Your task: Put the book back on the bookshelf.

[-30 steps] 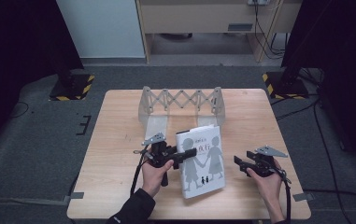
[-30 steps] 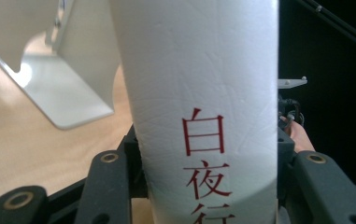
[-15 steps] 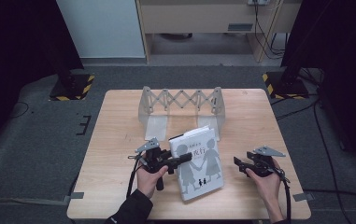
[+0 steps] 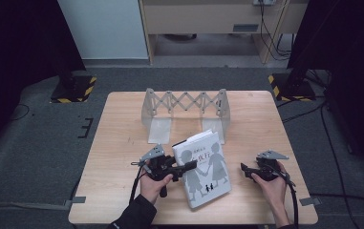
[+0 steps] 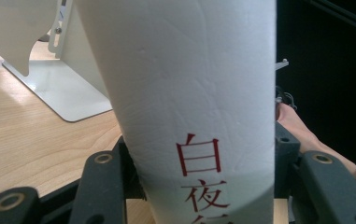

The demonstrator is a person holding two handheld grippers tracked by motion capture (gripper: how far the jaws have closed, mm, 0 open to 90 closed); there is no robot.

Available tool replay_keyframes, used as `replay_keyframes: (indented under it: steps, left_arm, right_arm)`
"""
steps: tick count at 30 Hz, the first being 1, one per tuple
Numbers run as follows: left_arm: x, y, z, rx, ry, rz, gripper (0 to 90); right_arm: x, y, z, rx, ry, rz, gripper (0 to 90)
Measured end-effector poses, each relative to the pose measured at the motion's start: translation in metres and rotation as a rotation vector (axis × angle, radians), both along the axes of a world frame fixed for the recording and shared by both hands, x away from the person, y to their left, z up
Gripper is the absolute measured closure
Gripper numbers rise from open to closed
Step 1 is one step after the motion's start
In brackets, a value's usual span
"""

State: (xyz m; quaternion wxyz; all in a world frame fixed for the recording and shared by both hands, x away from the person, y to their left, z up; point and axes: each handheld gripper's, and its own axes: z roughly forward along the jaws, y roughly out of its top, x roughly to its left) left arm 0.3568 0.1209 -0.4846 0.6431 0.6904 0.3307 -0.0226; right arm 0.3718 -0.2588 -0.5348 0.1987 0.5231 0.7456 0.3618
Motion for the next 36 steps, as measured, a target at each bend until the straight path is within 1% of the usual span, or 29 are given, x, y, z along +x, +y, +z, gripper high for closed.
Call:
replay_keyframes:
  steps: [2, 8, 10, 12, 14, 16, 18, 22, 23, 25, 27, 29, 33, 36]
  left_arm:
    - [0.0, -0.001, 0.003, 0.015, -0.005, -0.008, 47.0]
    - [0.002, -0.009, 0.015, 0.068, -0.052, -0.035, 47.2]
    - [0.006, -0.01, 0.023, 0.078, -0.076, -0.034, 47.8]
    - [0.007, -0.012, 0.03, 0.105, -0.118, -0.025, 47.9]
    - [0.009, -0.012, 0.032, 0.112, -0.132, -0.017, 48.4]
    - [0.009, -0.01, 0.031, 0.107, -0.134, -0.01, 49.0]
    - [0.008, -0.007, 0.027, 0.088, -0.125, -0.008, 49.0]
    - [0.003, 0.0, 0.022, 0.068, -0.116, -0.022, 48.9]
    - [0.002, 0.0, 0.021, 0.061, -0.121, -0.02, 49.1]
    - [-0.001, -0.001, 0.021, 0.064, -0.129, -0.011, 49.1]
    - [-0.002, -0.002, 0.02, 0.058, -0.129, -0.013, 48.9]
    - [-0.006, -0.003, 0.017, 0.034, -0.131, 0.001, 49.0]
    - [-0.01, -0.005, 0.014, 0.011, -0.139, 0.01, 49.0]
    - [-0.014, -0.007, 0.013, 0.0, -0.142, 0.02, 49.0]
  right_arm:
    - [0.0, -0.001, -0.001, -0.001, 0.006, -0.007, 23.4]
    - [0.002, -0.003, -0.002, -0.007, -0.003, -0.012, 22.6]
    - [0.002, -0.003, -0.002, -0.009, -0.004, -0.012, 22.7]
    - [0.002, -0.003, -0.002, -0.01, -0.004, -0.012, 22.8]
    - [0.002, -0.003, -0.002, -0.009, -0.003, -0.013, 22.9]
    - [0.002, -0.003, -0.002, -0.008, -0.003, -0.012, 23.0]
    - [0.002, -0.003, -0.002, -0.009, -0.007, -0.009, 23.0]
    - [0.002, -0.002, -0.002, -0.011, -0.003, -0.007, 22.8]
    - [0.002, -0.002, -0.002, -0.009, -0.003, -0.009, 22.8]
    - [0.002, -0.001, -0.002, -0.011, -0.001, -0.006, 22.6]
    - [0.002, -0.001, -0.002, -0.01, -0.002, -0.007, 22.2]
    - [0.002, -0.001, -0.002, -0.007, -0.003, -0.012, 21.7]
    - [0.002, -0.001, -0.002, -0.011, 0.0, -0.01, 19.4]
    - [0.002, -0.001, -0.003, -0.028, 0.001, -0.008, 16.1]
